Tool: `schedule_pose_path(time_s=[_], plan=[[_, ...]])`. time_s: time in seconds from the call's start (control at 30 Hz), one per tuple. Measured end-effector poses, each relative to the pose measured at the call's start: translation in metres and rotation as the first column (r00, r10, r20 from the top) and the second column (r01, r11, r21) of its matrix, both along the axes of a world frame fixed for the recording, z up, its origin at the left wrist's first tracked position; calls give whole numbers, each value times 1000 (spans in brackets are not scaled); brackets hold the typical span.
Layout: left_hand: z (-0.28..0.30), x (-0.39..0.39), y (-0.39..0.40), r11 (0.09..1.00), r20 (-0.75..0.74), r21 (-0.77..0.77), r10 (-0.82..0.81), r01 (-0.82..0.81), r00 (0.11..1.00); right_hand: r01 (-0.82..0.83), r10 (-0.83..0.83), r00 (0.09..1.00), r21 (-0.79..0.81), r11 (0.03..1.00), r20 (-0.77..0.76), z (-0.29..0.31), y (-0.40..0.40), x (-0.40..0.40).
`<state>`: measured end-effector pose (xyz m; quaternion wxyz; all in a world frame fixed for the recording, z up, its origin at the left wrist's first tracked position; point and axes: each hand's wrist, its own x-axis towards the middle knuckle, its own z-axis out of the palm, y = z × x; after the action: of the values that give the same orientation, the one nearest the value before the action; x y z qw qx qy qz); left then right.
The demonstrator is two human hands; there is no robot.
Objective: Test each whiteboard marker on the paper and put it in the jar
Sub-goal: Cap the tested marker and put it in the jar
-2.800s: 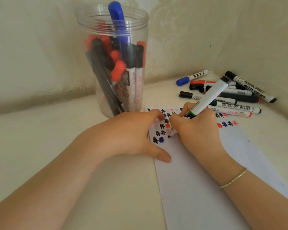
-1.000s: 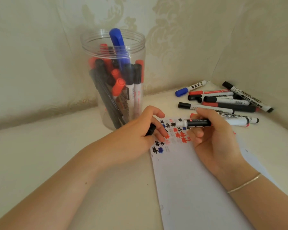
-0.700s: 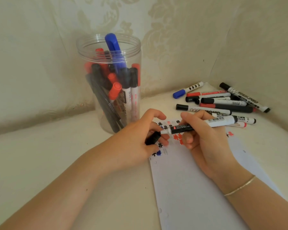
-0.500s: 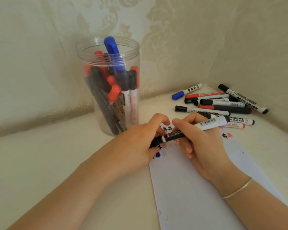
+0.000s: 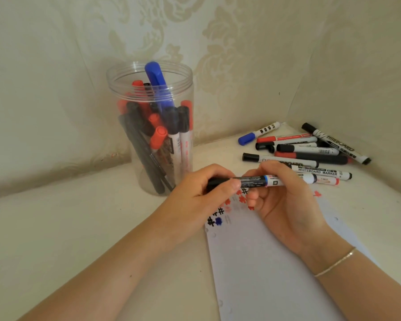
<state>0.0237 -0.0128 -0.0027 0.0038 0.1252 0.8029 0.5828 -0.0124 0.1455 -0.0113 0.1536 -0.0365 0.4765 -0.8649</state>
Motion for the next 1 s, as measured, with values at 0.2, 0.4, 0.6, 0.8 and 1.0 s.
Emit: schedule_pose_path(time_s=[0.2, 0.4, 0.6, 0.8, 1.0], plan=[[3, -2, 0, 980, 63, 172, 90, -99, 994, 319, -320, 947, -25, 947, -25, -4, -5, 0], [-5, -2, 6, 924, -3, 162, 353, -348, 936, 560, -459, 821, 323, 763, -339, -11, -16, 4], [-12, -2, 9, 884, -31, 150, 452, -443, 892, 528, -404, 835, 337, 779, -374, -11, -17, 3], [1, 9, 21, 937, -232, 83, 348, -338, 908, 539, -505, 842, 273, 797, -189, -4, -11, -2], [71, 12, 21, 893, -686, 48, 355, -447, 635, 331, -326, 943, 81, 940, -71, 60, -27, -21]])
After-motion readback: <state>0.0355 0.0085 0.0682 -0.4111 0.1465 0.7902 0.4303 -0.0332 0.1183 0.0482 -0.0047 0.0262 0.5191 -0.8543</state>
